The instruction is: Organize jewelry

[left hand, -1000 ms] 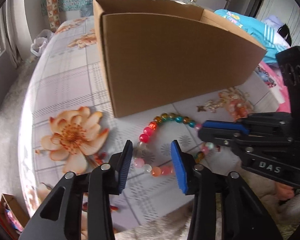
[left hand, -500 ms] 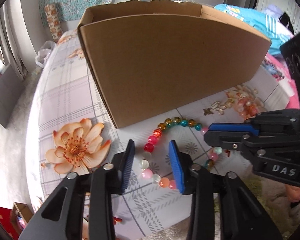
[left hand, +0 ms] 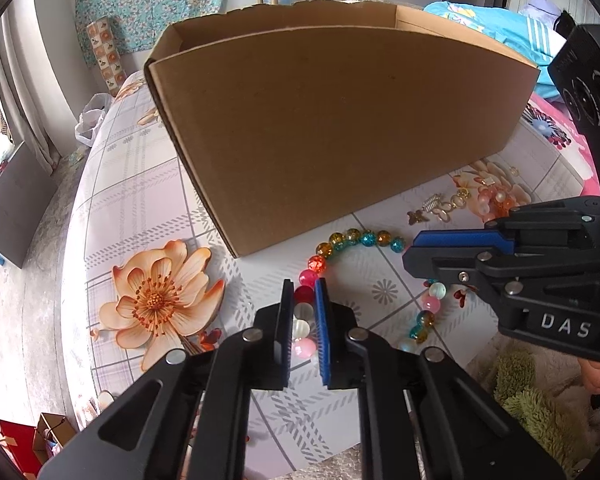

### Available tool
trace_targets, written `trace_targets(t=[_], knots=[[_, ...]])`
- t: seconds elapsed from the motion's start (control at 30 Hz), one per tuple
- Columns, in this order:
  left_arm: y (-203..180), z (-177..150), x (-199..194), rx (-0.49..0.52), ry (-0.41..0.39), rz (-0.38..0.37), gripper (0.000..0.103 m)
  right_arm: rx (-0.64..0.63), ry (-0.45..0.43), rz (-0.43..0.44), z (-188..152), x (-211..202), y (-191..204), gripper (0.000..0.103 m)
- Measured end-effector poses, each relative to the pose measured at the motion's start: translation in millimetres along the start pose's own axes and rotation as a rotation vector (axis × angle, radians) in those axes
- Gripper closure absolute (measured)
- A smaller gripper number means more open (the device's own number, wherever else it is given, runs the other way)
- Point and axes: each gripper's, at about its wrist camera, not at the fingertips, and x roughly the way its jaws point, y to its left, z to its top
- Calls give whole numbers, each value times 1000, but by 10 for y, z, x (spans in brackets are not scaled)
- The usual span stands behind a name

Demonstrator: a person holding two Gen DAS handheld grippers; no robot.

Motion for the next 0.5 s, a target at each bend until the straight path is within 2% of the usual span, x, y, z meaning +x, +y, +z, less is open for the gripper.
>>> trace_targets(t=[0.27,0.5], knots=[[48,-23,-16,-18,-4,-1,93,-22,-11,-18,-9,-11,85,95],[85,-40,-101,-23,-21,0,94,-7,-17,1,-23,-23,130,95]])
